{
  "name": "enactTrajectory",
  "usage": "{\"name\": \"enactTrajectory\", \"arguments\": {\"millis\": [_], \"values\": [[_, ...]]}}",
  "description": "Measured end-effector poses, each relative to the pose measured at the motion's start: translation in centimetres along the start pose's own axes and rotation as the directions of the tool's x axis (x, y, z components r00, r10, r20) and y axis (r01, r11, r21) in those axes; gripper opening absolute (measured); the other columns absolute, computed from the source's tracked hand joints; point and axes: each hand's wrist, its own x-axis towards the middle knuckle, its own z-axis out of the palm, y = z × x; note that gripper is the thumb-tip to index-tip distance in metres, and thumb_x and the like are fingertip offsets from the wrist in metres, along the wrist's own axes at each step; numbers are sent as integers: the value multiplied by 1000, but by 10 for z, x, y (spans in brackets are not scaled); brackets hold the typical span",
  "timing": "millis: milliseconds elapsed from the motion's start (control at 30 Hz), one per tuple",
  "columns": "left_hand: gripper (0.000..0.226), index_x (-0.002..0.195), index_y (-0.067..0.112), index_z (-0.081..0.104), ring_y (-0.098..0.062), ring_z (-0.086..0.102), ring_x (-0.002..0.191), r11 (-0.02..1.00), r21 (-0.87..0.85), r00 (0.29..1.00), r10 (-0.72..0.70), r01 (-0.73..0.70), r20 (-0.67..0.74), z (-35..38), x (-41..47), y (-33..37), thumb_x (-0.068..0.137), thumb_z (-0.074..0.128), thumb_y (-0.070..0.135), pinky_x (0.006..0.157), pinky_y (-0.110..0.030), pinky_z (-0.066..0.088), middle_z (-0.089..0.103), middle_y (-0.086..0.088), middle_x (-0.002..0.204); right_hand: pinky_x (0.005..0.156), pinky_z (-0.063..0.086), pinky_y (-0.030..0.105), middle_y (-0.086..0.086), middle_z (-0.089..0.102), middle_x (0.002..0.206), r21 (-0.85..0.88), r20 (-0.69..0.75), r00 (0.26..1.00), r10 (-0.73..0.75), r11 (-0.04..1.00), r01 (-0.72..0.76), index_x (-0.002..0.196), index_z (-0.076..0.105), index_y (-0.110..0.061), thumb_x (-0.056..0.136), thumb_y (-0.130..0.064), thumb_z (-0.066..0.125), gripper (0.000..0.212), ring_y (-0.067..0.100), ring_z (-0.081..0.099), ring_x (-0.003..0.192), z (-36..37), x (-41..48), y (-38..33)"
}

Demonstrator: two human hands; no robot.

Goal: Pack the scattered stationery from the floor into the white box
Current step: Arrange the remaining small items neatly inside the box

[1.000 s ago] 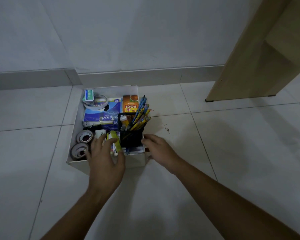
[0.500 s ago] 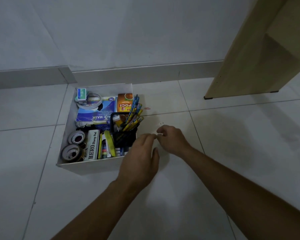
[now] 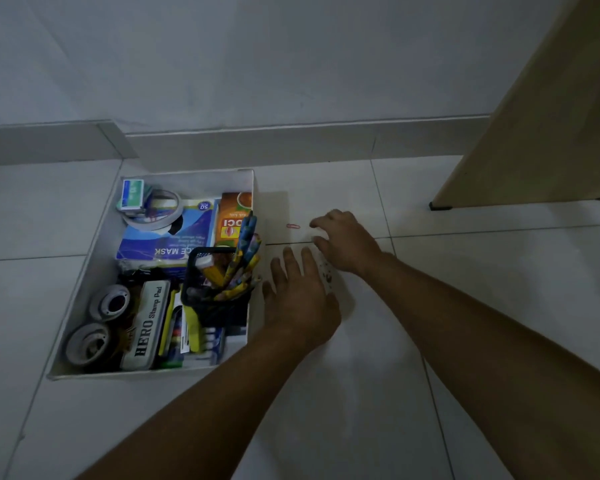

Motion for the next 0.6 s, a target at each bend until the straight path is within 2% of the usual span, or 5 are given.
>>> {"name": "enactTrajectory", "arguments": {"millis": [267, 433, 600], "values": [[82, 152, 16, -13, -36, -11, 148, 989, -41, 986, -141, 145, 89, 16, 27, 5, 95, 41, 42, 117, -56, 5, -15, -12, 161, 94, 46, 42, 13, 53, 126, -36, 39, 999, -12, 999, 13, 135, 55, -24, 95, -41, 53, 43, 32, 45, 118, 14, 42, 6], [82, 152, 15, -10, -35, -9, 148, 980, -67, 974, -178, 189, 141, 19, 34, 1, 96, 42, 42, 117, -53, 7, -15, -12, 161, 82, 53, 42, 11, 60, 112, 89, -30, 998, 62, 994, -59, 117, 70, -24, 88, -47, 60, 38, 31, 57, 104, 27, 50, 6], [81, 152, 15, -8, -35, -7, 148, 978, -68, 972, -186, 197, 141, 18, 34, 1, 96, 44, 40, 117, -53, 10, -13, -11, 161, 66, 49, 28, 2, 67, 93, 222, -84, 980, 182, 962, -160, 96, 77, -26, 81, -47, 67, 28, 23, 64, 87, 33, 56, 0]]}}
